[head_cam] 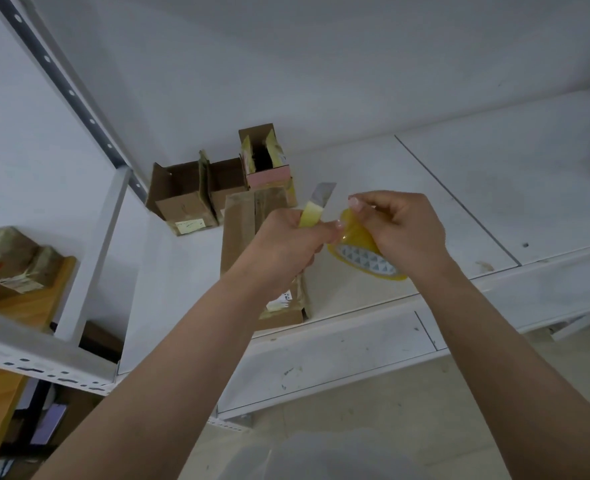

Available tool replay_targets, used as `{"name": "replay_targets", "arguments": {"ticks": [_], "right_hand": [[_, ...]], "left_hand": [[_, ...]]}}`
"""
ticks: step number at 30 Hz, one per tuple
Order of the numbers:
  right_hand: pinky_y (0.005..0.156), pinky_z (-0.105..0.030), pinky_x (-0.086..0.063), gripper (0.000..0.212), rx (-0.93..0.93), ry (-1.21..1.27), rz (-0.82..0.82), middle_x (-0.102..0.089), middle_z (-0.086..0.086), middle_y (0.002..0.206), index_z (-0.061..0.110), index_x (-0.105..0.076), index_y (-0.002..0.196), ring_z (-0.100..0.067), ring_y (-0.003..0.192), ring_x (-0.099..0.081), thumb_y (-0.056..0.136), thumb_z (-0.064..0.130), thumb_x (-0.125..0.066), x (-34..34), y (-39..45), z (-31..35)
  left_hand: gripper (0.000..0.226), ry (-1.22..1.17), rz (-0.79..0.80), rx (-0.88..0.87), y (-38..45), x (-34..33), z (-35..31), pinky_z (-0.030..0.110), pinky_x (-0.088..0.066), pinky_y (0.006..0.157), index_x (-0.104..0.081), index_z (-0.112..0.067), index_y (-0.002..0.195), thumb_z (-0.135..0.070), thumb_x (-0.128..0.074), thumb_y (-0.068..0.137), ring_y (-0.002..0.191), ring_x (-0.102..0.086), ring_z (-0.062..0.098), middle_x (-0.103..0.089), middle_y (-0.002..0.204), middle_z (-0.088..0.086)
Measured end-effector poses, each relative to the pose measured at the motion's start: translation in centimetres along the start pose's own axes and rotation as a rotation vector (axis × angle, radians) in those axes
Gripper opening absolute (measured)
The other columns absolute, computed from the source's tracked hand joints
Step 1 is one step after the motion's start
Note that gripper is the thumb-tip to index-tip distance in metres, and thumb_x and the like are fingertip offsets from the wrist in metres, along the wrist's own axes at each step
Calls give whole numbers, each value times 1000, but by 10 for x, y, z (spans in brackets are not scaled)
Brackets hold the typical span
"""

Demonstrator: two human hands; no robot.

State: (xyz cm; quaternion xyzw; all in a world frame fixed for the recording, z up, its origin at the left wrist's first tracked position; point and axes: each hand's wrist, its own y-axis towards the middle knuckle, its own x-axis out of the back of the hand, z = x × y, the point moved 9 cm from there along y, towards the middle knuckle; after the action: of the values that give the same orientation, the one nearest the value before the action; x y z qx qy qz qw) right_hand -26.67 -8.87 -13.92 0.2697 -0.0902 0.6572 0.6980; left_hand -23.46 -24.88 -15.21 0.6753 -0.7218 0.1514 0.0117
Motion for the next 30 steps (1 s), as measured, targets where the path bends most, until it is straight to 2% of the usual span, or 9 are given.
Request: {"name": "replay_targets", "arguments": {"ticks": [3, 6, 9, 13, 17, 20, 24, 27, 30], "right_hand": [[62, -18, -39, 19, 106, -180, -131, -59, 19, 74, 41, -70, 107, -5, 80, -60, 92, 44, -58, -9, 1, 10], [58, -21, -34, 23, 208, -323, -185, -67, 12, 79, 37, -67, 113, -16, 76, -64, 94, 38, -55, -20, -1, 8], [68, -33, -38, 29, 273, -498, -224, -73, -8, 82, 23, -70, 114, -34, 73, -65, 91, 30, -55, -18, 1, -12], [90, -41, -35, 30, 111, -605, -25, -71, -12, 103, 19, -69, 116, -38, 101, -58, 86, 15, -66, -42, -2, -72], [102, -40, -35, 33, 16, -644, 123, -70, -13, 108, 13, -67, 118, -36, 109, -58, 85, 12, -66, -72, -20, -102], [94, -41, -41, 33, 39, -598, 31, -66, -18, 111, 6, -66, 117, -40, 108, -56, 85, 14, -66, -66, -17, -81], [71, -37, -51, 28, 333, -328, -129, -71, -10, 91, 5, -69, 111, -29, 80, -64, 92, 22, -57, -54, -33, 4], [53, -35, -54, 33, 432, -304, -43, -72, -6, 72, 7, -73, 100, -24, 59, -66, 94, 33, -54, -70, -59, 41], [36, -29, -45, 33, 465, -466, 25, -61, -6, 48, 4, -74, 103, -23, 38, -55, 86, 31, -68, -89, -76, 49]], "left_hand": [[25, 26, 0, 5, -7, 8, 2, 17, -28, 38, -64, -12, 70, -27, -68, 89, 40, -31, 6, -38, 44, -11], [23, 79, -41, 9, -15, 33, 10, 17, -29, 41, -72, -11, 83, -34, -67, 89, 44, -34, 8, -40, 48, -9], [28, -1, -311, -20, -25, 98, 27, 17, -34, 41, -71, -17, 94, -43, -62, 90, 43, -40, 4, -47, 49, -13], [27, 112, -647, 128, -35, 174, 96, 29, -41, 60, -63, -20, 111, -35, -44, 99, 67, -52, 13, -60, 77, -2], [32, 510, -515, 349, -32, 175, 178, 41, -46, 88, -58, -5, 123, -14, -37, 101, 100, -57, 36, -62, 111, 19], [35, 747, -435, 397, -35, 165, 198, 42, -42, 95, -53, 2, 127, -16, -43, 99, 106, -52, 43, -53, 120, 27], [47, 467, -591, 51, -53, 152, 148, 27, -34, 106, -47, -17, 143, -36, -48, 100, 133, -44, 22, -48, 144, 5], [44, 115, -536, -259, -72, 122, 96, 15, -42, 100, -50, -38, 138, -48, -49, 95, 125, -50, -3, -55, 137, -16], [40, 205, -496, -402, -82, 96, 76, 29, -45, 106, -61, -27, 128, -41, -56, 91, 123, -49, -9, -59, 134, -3]]}}
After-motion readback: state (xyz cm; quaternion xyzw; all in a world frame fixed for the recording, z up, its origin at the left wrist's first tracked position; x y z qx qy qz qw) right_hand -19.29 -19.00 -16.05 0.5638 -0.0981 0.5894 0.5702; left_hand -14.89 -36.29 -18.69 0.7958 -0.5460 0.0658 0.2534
